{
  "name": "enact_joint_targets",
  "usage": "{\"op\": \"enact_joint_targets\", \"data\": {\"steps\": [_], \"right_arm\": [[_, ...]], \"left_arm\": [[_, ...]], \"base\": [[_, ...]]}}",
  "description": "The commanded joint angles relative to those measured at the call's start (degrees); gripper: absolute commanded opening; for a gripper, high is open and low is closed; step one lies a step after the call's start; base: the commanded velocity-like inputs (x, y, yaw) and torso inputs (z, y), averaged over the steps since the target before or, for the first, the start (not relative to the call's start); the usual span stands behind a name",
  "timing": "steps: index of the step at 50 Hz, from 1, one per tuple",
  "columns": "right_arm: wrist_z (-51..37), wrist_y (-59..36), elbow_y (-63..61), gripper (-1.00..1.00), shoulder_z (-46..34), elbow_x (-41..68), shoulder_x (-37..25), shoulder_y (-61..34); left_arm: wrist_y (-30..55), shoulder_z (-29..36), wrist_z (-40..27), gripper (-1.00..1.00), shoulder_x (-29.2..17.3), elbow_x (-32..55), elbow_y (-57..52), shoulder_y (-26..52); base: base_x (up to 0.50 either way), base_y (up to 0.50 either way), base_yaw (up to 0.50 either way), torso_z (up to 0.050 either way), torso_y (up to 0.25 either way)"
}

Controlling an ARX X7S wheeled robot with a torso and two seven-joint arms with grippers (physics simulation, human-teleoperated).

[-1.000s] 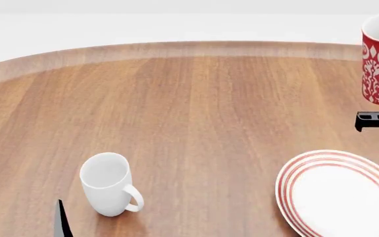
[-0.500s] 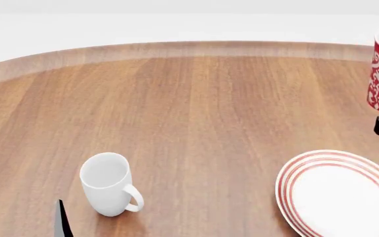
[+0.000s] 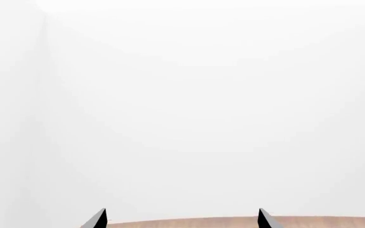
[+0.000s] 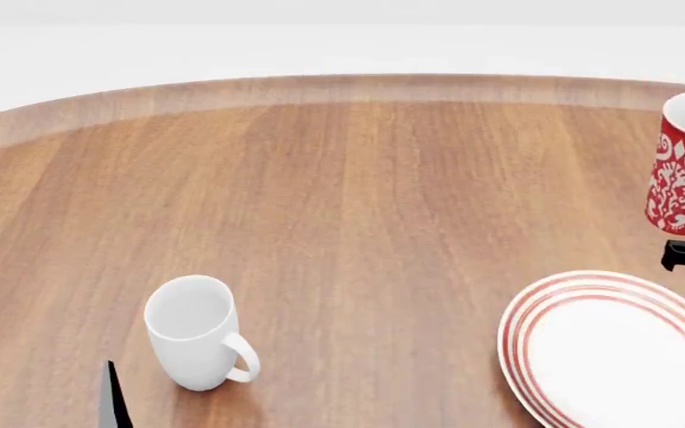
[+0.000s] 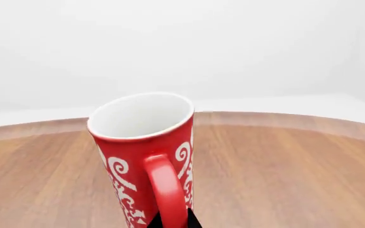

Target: Pick up the red mug and put it on the plate

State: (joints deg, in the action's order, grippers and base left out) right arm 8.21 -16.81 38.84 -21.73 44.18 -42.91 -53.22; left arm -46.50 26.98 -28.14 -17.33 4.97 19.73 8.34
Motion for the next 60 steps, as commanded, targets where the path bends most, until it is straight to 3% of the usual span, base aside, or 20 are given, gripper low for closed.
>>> {"op": "enact_joint_targets", "data": {"steps": [1, 25, 35, 60], "right_arm": [[2.71, 4.75, 7.29, -1.00, -0.79, -3.04, 3.57, -1.63], [7.68, 14.67, 16.98, -1.00, 0.35, -3.73, 8.47, -0.36], [15.37, 25.14, 35.79, -1.00, 1.48, -5.21, 13.55, -5.58], [12.24, 27.87, 36.10, -1.00, 14.95, -19.16, 14.61, -3.76]], "left_arm": [[-0.01, 0.04, -0.17, 1.00, -0.04, -0.15, 0.01, 0.02], [0.06, 0.23, -0.37, 1.00, -0.17, -0.26, -0.02, 0.08], [0.33, 0.24, -0.57, 1.00, -0.22, -0.33, -0.16, 0.05], [0.57, 0.40, -0.80, 1.00, -0.35, -0.44, -0.28, 0.07]], "base": [[0.00, 0.00, 0.00, 0.000, 0.000], [0.00, 0.00, 0.00, 0.000, 0.000], [0.00, 0.00, 0.00, 0.000, 0.000], [0.00, 0.00, 0.00, 0.001, 0.000]]}}
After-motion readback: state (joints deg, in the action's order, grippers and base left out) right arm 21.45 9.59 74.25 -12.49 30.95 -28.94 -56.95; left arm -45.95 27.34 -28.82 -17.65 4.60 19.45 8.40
